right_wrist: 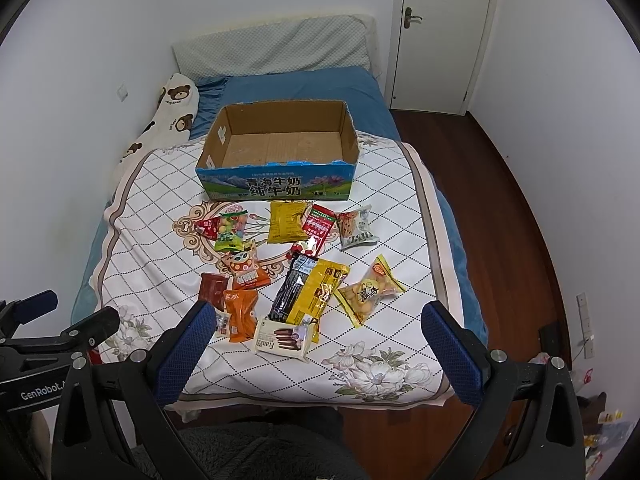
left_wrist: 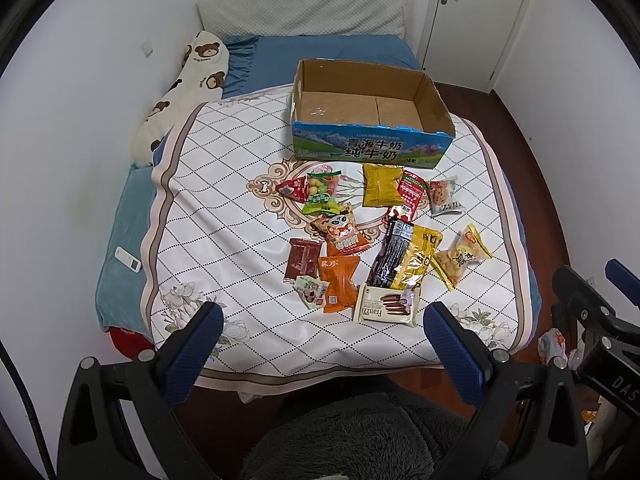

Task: Organize snacks

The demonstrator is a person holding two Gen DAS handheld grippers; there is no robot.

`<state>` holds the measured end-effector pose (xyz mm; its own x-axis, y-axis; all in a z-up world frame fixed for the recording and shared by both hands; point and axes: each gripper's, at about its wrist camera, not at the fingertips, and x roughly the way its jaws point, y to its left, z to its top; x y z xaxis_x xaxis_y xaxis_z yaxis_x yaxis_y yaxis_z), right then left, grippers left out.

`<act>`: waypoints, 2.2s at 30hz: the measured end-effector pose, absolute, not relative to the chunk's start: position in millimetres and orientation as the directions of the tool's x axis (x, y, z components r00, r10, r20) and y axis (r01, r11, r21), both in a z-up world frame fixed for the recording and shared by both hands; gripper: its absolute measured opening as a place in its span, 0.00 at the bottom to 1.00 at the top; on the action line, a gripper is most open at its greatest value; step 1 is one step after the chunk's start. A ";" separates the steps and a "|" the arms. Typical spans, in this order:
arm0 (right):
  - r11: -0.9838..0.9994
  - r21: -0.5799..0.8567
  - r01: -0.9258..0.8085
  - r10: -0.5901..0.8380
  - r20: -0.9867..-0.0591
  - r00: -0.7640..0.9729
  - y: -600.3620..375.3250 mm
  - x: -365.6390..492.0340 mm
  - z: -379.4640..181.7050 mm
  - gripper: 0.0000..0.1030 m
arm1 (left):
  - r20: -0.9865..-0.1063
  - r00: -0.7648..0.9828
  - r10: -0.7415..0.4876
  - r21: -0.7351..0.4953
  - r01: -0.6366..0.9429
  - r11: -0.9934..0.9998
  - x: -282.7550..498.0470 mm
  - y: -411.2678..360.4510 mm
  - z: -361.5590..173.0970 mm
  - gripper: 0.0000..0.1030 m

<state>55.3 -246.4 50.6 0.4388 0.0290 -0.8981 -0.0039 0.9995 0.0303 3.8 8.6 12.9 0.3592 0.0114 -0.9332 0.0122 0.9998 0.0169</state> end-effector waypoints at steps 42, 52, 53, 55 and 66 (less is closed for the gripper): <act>0.991 0.111 0.077 0.080 -0.941 0.329 -259.7 90.9 -21.6 1.00 | -0.949 0.298 0.100 0.099 -0.020 0.995 47.6 27.7 -60.0 1.00; 0.964 0.162 0.212 0.141 -0.984 0.108 -277.1 155.2 -190.2 1.00 | -0.999 0.034 0.011 0.011 0.003 1.000 102.3 27.3 -207.2 0.99; 0.962 0.167 0.215 0.152 -0.985 0.084 -275.6 162.3 -206.7 1.00 | -1.000 0.002 -0.020 -0.020 -0.007 1.000 107.9 25.0 -225.5 0.99; 0.958 0.171 0.229 0.169 -0.985 0.029 -269.6 176.0 -238.7 1.00 | -0.998 -0.038 -0.045 -0.044 -0.018 0.999 116.2 17.9 -252.7 0.95; 0.921 0.136 0.365 0.205 -0.966 -0.157 -238.6 213.5 -364.1 0.99 | -0.993 -0.114 -0.026 -0.028 0.011 1.000 129.4 -7.6 -346.9 0.69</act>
<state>213.5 -238.6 -364.1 -0.1574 0.2047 -0.9661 0.3647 0.9212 0.1358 129.4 -7.6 -346.9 -0.1136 -0.0263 -0.9932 0.0110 0.9996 -0.0277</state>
